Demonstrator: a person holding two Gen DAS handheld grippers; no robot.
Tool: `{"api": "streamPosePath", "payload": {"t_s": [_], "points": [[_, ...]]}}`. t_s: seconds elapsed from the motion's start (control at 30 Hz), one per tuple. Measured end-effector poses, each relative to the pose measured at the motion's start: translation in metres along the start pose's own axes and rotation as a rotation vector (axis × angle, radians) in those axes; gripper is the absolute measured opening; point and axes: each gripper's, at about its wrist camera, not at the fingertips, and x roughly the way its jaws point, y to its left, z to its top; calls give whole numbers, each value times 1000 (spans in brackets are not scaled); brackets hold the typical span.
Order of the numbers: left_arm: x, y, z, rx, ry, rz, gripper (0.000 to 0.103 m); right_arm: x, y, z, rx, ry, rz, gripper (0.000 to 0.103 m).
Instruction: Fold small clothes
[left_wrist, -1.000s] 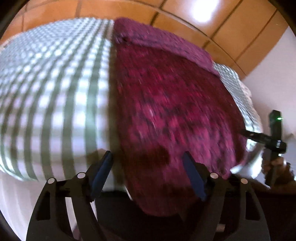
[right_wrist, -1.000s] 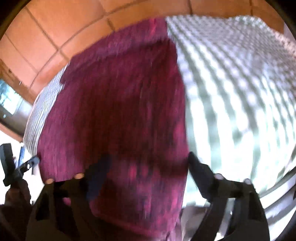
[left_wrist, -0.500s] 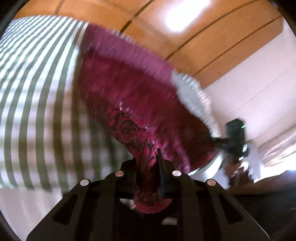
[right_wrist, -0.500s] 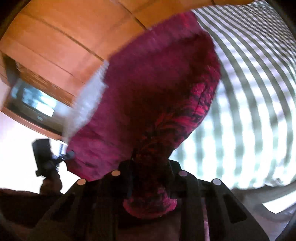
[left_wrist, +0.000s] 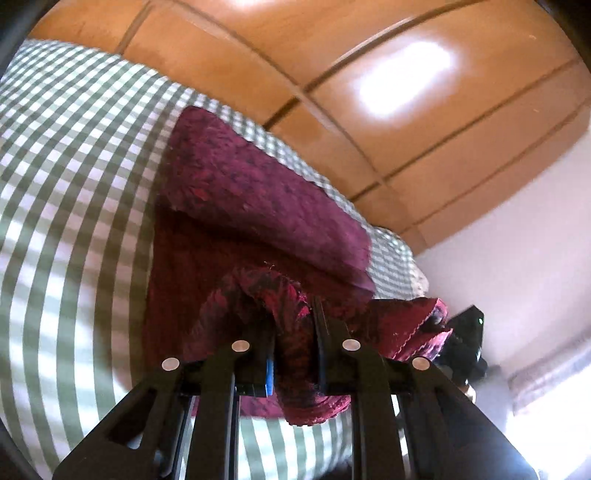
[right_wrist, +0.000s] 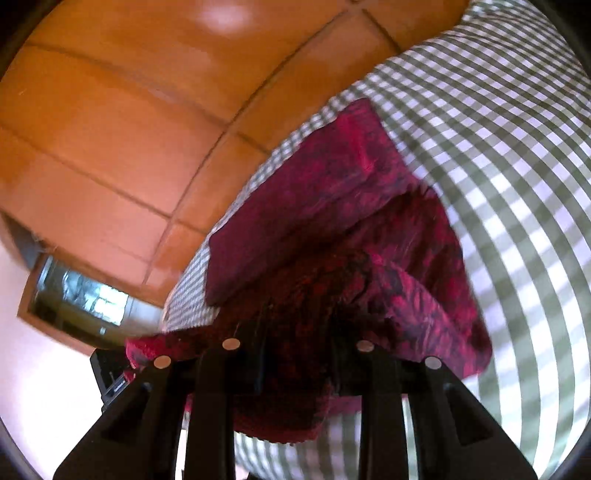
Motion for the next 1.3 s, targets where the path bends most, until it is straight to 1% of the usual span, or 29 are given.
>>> {"api": "streamPosePath", "payload": {"t_s": [0.1,0.17,0.23,0.27,0.3,0.33,0.37,0.4,0.43,0.47,0.5,0.57,0.63,0.73,0.77,0.8,0.83,0.87,0.9,0.93,0.97,1.0,1.03,1.07,1.1,1.13,1.23,1.3], "points": [[14,10,13,-39,13,41,16,14,-6,10,16,15,-35,25],[18,19,18,-84,21,37,23,20,-10,10,21,19,-57,27],[18,30,22,-154,34,10,41,26,-14,14,43,26,-47,33],[16,34,22,-182,33,-6,46,27,-14,15,47,26,-38,38],[12,39,22,-213,21,-30,56,27,-14,18,50,25,-24,43],[8,41,23,-223,7,-37,73,28,-15,19,60,28,-2,46],[2,42,22,-227,-19,-23,81,26,-15,20,77,30,29,57],[-5,44,22,-228,-49,0,87,24,-14,20,82,25,53,72],[-13,46,21,-232,-72,-3,87,19,-11,21,72,3,72,80],[-18,49,21,-238,-78,-18,88,8,-6,20,37,-36,74,89],[-24,51,20,-239,-88,-17,89,1,-2,20,11,-54,70,91],[-33,52,15,-203,-106,32,89,-11,0,15,-22,-65,43,91],[-33,52,3,-156,-80,64,89,-22,0,6,-88,-85,-45,91],[-25,50,-20,-98,-37,100,89,-23,-7,-10,-182,-72,-207,91],[-21,48,-28,-75,-24,103,89,-21,-11,-12,-197,-64,-240,86],[-18,47,-34,-58,-12,102,89,-16,-17,-17,-205,-46,-275,74],[-13,44,-40,-33,1,102,87,-12,-23,-19,-201,-27,-287,66],[-8,42,-43,-10,9,107,84,-6,-30,-22,-190,-1,-293,51],[-4,39,-47,13,21,112,76,-2,-32,-24,-189,-2,-302,46],[1,37,-49,36,31,136,65,1,-34,-25,-194,-11,-310,42],[3,38,-51,47,35,151,56,2,-36,-26,-195,-15,-316,34],[4,39,-52,50,41,157,37,1,-37,-26,-185,-19,-315,27],[1,41,-52,43,37,175,24,0,-39,-27,-178,-22,-308,24],[-3,44,-54,36,32,171,21,-3,-39,-27,-178,-25,-303,20],[-7,44,-55,35,26,164,16,-9,-37,-29,-187,-26,-302,16],[-10,42,-57,45,24,162,14,-11,-35,-30,-194,-26,-297,15],[-16,34,-64,78,30,161,13,-24,-27,-40,-212,-26,-278,13],[-19,33,-68,76,25,150,13,-29,-23,-46,-210,-32,-265,12]]}}
